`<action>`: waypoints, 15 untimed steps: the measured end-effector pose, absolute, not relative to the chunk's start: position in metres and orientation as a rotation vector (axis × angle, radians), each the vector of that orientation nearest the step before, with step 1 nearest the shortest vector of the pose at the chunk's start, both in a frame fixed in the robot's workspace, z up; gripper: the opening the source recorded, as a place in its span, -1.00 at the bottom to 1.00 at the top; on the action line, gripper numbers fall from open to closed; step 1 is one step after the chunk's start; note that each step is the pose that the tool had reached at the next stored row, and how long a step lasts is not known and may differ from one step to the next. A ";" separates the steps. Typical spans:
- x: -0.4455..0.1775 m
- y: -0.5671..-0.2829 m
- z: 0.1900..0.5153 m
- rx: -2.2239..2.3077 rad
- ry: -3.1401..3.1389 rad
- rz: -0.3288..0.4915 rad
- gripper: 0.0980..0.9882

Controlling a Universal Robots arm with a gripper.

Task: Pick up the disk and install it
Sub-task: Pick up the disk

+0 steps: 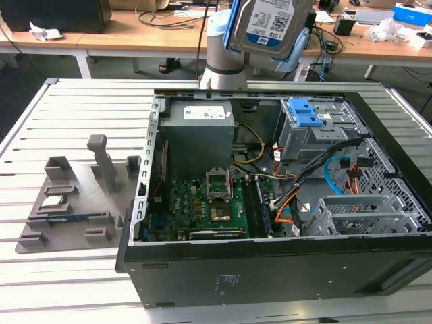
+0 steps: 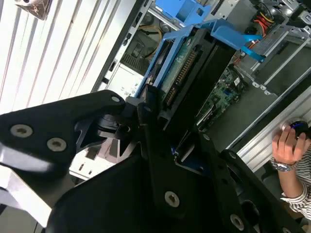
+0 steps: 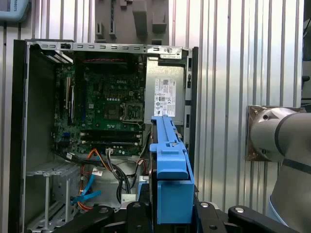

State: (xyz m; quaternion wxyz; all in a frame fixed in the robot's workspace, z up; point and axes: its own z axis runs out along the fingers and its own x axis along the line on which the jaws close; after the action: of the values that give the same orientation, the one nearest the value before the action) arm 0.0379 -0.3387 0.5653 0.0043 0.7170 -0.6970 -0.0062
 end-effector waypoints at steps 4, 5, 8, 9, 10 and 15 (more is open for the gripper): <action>0.063 -0.339 0.565 2.246 -2.183 -0.020 -0.40; 0.063 -0.339 0.565 2.246 -2.184 -0.020 -0.40; 0.063 -0.339 0.565 2.246 -2.183 -0.020 -0.40; 0.063 -0.339 0.565 2.246 -2.185 -0.022 -0.40; 0.063 -0.339 0.565 2.245 -2.192 -0.028 -0.40; 0.063 -0.339 0.565 2.252 -2.245 -0.096 -0.40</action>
State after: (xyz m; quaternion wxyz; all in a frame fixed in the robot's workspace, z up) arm 0.0629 -0.3387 0.5653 -0.0199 0.7077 -0.7056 -0.0302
